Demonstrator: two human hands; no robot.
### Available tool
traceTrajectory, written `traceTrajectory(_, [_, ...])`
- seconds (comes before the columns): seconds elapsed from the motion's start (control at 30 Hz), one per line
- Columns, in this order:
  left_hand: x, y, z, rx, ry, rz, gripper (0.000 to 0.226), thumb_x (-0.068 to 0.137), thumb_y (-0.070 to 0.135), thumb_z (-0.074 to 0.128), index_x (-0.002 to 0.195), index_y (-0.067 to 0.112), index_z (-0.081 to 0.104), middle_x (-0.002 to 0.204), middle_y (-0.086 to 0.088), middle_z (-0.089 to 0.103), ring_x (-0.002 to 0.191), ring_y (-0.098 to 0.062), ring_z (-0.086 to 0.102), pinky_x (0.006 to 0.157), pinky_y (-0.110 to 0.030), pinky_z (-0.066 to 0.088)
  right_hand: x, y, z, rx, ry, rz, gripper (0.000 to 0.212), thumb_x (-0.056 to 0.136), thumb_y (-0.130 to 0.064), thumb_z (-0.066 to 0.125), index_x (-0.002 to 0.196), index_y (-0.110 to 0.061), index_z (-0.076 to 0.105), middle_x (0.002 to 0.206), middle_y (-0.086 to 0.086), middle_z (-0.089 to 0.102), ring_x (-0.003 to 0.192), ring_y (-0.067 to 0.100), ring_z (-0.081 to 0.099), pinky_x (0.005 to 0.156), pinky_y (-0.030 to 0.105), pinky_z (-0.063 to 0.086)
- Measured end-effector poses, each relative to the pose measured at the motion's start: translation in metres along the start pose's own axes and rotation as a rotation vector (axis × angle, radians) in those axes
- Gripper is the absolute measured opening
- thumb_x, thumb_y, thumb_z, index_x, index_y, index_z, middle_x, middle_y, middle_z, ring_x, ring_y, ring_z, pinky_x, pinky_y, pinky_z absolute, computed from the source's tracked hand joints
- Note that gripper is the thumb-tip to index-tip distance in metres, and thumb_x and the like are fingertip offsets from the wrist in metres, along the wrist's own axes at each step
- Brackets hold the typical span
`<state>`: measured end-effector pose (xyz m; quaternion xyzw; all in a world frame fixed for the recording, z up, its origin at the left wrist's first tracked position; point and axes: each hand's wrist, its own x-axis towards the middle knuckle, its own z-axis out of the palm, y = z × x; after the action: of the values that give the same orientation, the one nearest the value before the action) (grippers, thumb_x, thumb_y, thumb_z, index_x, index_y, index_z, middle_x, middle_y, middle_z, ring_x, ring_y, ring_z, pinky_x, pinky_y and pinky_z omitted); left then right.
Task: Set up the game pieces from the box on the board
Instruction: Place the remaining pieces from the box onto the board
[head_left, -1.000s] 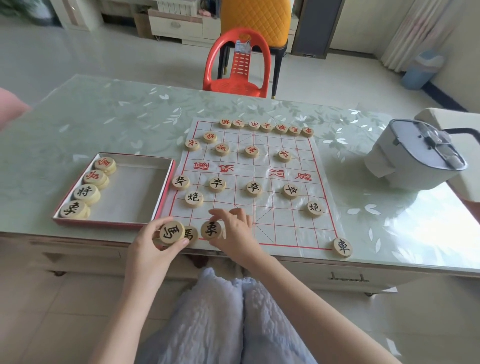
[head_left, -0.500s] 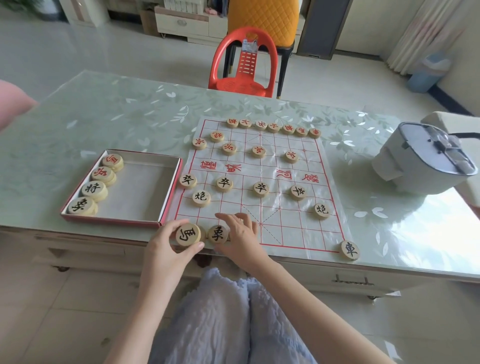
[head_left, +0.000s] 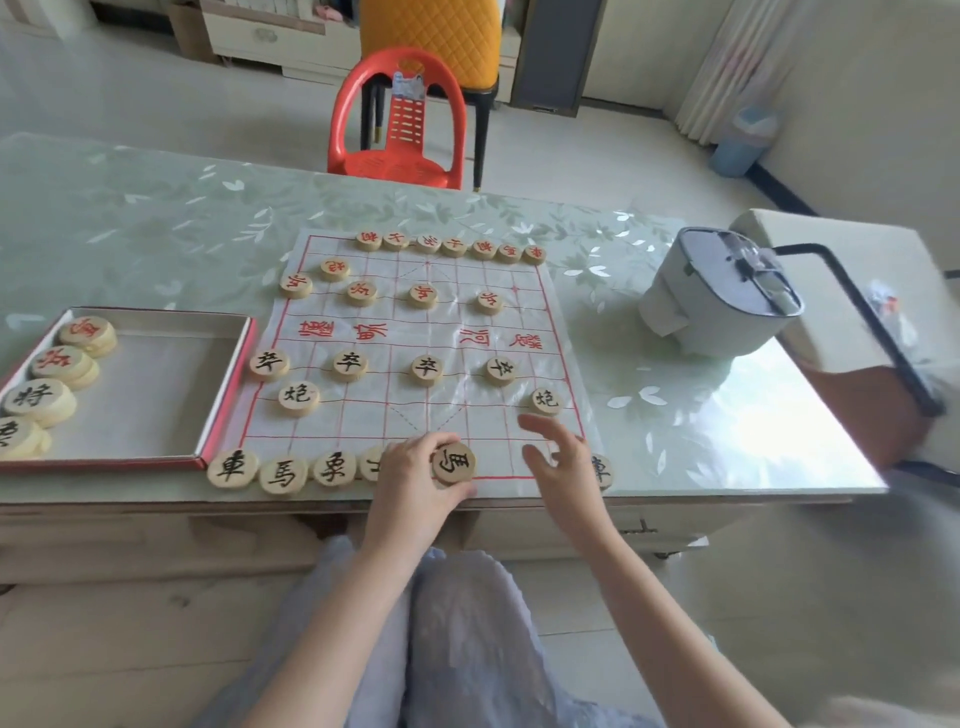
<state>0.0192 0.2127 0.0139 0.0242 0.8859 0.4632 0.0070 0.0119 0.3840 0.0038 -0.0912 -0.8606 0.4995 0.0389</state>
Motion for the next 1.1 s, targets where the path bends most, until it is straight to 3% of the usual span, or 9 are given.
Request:
traceTrajectory(0.1, [0.011, 0.014, 0.027, -0.034, -0.062, 0.026, 0.052, 0.064, 0.019, 0.082, 0.112, 0.021, 0.062, 0.105, 0.001, 0.053, 0.107, -0.020, 0.051, 0.092, -0.027, 0.041, 0.010, 0.007, -0.024, 0.033, 0.063, 0.015, 0.038, 0.084, -0.006, 0.052, 0.101, -0.039, 0.060, 0.107, -0.015, 0.066, 0.110, 0.020, 0.052, 0.084, 0.031, 0.043])
traceTrajectory(0.23, [0.021, 0.022, 0.050, 0.000, -0.126, 0.054, 0.054, 0.067, 0.020, 0.080, 0.117, 0.021, 0.060, 0.112, -0.001, 0.053, 0.111, -0.018, 0.046, 0.090, -0.020, 0.034, 0.013, 0.014, -0.040, 0.069, 0.072, 0.030, 0.038, 0.083, 0.002, 0.049, 0.103, -0.029, 0.061, 0.099, -0.012, 0.069, 0.098, 0.012, 0.056, 0.079, 0.029, 0.042])
traceTrajectory(0.37, [0.027, 0.029, 0.068, 0.025, -0.160, 0.100, 0.057, 0.068, 0.022, 0.079, 0.120, 0.022, 0.057, 0.112, 0.000, 0.054, 0.110, -0.016, 0.045, 0.089, -0.020, 0.033, 0.010, 0.018, -0.052, 0.146, 0.080, 0.052, 0.038, 0.085, 0.008, 0.044, 0.107, -0.018, 0.063, 0.101, -0.002, 0.069, 0.075, -0.002, 0.057, 0.063, 0.010, 0.041])
traceTrajectory(0.53, [0.038, 0.032, 0.096, 0.151, -0.179, 0.141, 0.061, 0.066, 0.027, 0.080, 0.121, 0.023, 0.054, 0.113, 0.007, 0.060, 0.106, -0.018, 0.047, 0.084, -0.026, 0.031, 0.007, 0.022, -0.062, 0.160, 0.076, 0.056, 0.036, 0.086, 0.006, 0.045, 0.109, -0.016, 0.062, 0.102, -0.002, 0.069, 0.090, -0.008, 0.058, 0.075, 0.017, 0.043])
traceTrajectory(0.7, [0.043, 0.026, 0.113, 0.228, -0.218, 0.158, 0.061, 0.067, 0.031, 0.078, 0.122, 0.023, 0.052, 0.119, 0.006, 0.057, 0.111, -0.017, 0.044, 0.086, -0.024, 0.027, 0.011, 0.025, -0.062, 0.151, 0.077, 0.046, 0.035, 0.087, 0.002, 0.047, 0.109, -0.021, 0.062, 0.100, -0.013, 0.068, 0.104, 0.007, 0.058, 0.085, 0.030, 0.043])
traceTrajectory(0.8, [0.045, 0.024, 0.119, 0.266, -0.205, 0.167, 0.062, 0.067, 0.037, 0.076, 0.123, 0.025, 0.052, 0.119, 0.006, 0.054, 0.112, -0.017, 0.041, 0.086, -0.023, 0.026, 0.012, 0.026, -0.060, 0.130, 0.067, 0.021, 0.035, 0.086, 0.001, 0.049, 0.108, -0.023, 0.062, 0.103, -0.010, 0.068, 0.108, 0.010, 0.056, 0.085, 0.029, 0.044])
traceTrajectory(0.9, [0.045, 0.025, 0.120, 0.276, -0.220, 0.170, 0.070, 0.064, 0.041, 0.077, 0.127, 0.026, 0.050, 0.120, 0.004, 0.050, 0.113, -0.018, 0.038, 0.087, -0.024, 0.025, 0.011, 0.026, -0.057, 0.124, 0.037, 0.015, 0.036, 0.085, 0.002, 0.049, 0.105, -0.026, 0.061, 0.103, -0.010, 0.068, 0.103, 0.000, 0.055, 0.077, 0.016, 0.041])
traceTrajectory(1.0, [0.042, 0.021, 0.112, 0.237, -0.190, 0.166, 0.077, 0.062, 0.047, 0.076, 0.131, 0.028, 0.046, 0.121, 0.004, 0.048, 0.113, -0.018, 0.037, 0.086, -0.023, 0.025, 0.011, 0.027, -0.050, 0.114, 0.020, 0.002, 0.038, 0.085, 0.000, 0.050, 0.105, -0.031, 0.061, 0.100, -0.018, 0.068, 0.111, 0.011, 0.054, 0.084, 0.026, 0.043])
traceTrajectory(1.1, [0.034, 0.012, 0.086, 0.154, -0.085, 0.166, 0.065, 0.068, 0.045, 0.073, 0.127, 0.027, 0.052, 0.118, 0.004, 0.052, 0.113, -0.018, 0.040, 0.087, -0.020, 0.025, 0.010, 0.019, -0.035, 0.124, -0.007, -0.015, 0.036, 0.084, -0.004, 0.050, 0.104, -0.032, 0.060, 0.101, -0.019, 0.067, 0.113, 0.013, 0.054, 0.086, 0.030, 0.042])
